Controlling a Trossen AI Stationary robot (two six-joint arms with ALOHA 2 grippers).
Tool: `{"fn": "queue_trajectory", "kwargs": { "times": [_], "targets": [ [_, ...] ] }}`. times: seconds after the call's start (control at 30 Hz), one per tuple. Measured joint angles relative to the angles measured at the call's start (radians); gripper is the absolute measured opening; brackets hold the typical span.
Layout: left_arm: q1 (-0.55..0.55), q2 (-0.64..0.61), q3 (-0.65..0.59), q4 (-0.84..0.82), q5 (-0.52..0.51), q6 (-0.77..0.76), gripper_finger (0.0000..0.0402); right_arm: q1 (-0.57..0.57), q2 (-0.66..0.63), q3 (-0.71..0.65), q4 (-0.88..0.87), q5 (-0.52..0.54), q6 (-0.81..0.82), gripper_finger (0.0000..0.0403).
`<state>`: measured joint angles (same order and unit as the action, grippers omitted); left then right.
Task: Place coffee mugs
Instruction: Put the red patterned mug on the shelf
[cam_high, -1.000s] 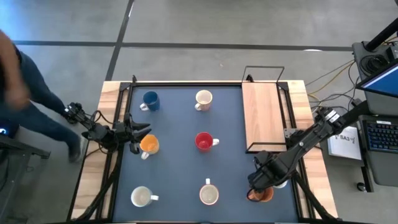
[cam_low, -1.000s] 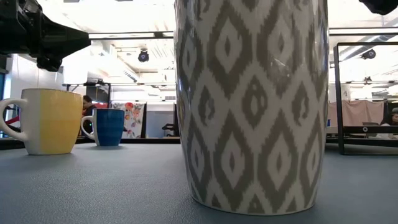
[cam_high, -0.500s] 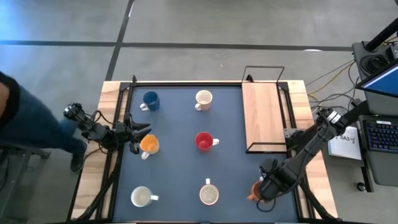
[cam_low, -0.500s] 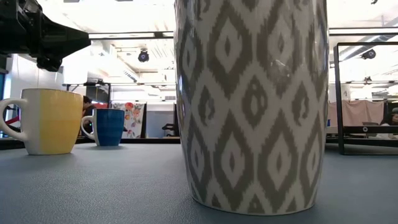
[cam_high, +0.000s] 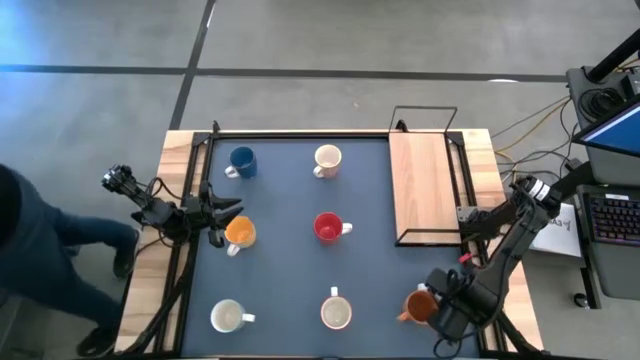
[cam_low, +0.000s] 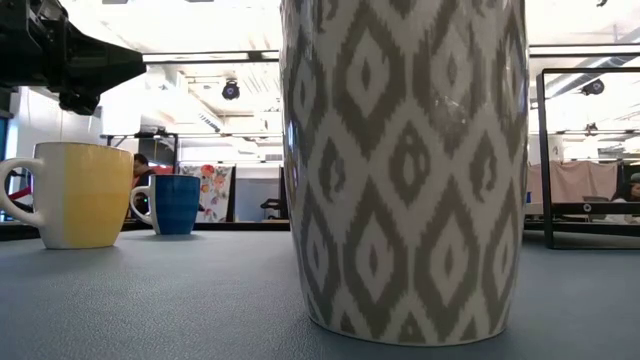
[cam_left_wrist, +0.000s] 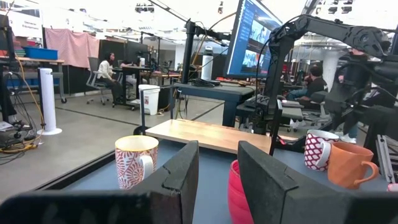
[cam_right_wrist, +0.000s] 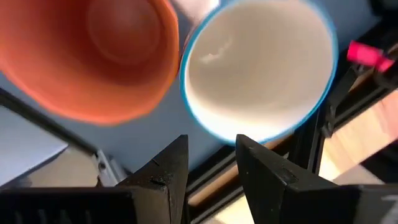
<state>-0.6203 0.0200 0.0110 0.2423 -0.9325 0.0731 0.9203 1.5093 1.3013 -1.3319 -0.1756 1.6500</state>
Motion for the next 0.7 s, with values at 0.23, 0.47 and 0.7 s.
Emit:
{"fn": "queue_trajectory", "kwargs": {
  "times": [0.23,0.47,0.7],
  "targets": [
    [0.000,0.000,0.000,0.000,0.000,0.000,0.0095,-0.002,0.000,-0.002,0.011,0.086,-0.133,0.0123],
    [0.000,0.000,0.000,0.000,0.000,0.000,0.0095,-0.002,0.000,-0.012,0.050,0.090,-0.283,0.0123],
    [0.000,0.000,0.000,0.000,0.000,0.000,0.0095,-0.002,0.000,-0.060,0.091,0.090,-0.354,0.0123]
  ]
}}
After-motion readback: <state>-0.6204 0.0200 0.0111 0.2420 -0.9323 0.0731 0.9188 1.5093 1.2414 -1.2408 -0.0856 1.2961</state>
